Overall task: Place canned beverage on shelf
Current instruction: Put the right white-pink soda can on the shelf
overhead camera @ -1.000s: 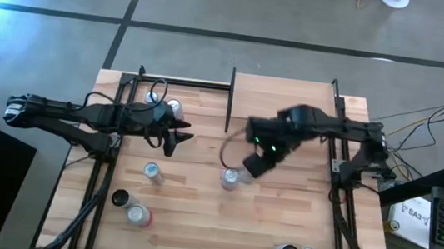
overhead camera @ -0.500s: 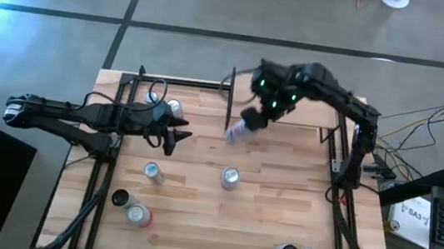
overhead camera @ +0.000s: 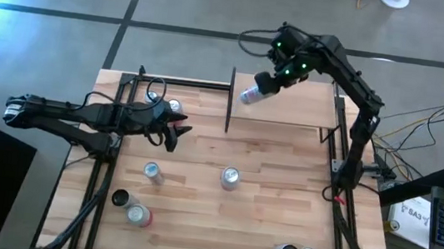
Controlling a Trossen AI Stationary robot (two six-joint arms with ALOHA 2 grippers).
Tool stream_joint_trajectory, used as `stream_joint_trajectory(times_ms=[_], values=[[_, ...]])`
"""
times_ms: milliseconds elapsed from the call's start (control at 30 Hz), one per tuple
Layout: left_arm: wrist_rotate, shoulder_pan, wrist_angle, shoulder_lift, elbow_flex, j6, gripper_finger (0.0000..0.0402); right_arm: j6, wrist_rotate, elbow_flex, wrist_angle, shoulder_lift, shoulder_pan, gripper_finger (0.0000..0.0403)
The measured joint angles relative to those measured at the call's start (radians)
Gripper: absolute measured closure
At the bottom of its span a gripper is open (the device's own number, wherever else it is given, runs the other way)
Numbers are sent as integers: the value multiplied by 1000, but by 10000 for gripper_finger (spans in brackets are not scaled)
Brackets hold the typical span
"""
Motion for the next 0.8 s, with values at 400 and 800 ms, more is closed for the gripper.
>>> stream_joint_trajectory(times_ms=[400,800], values=[[1,0,0,1,0,-28,205,-150,111,0,0,-1,-118,147],[-76,5,12,1,0,-11,205,-349,68,-1,1,21,-118,147]])
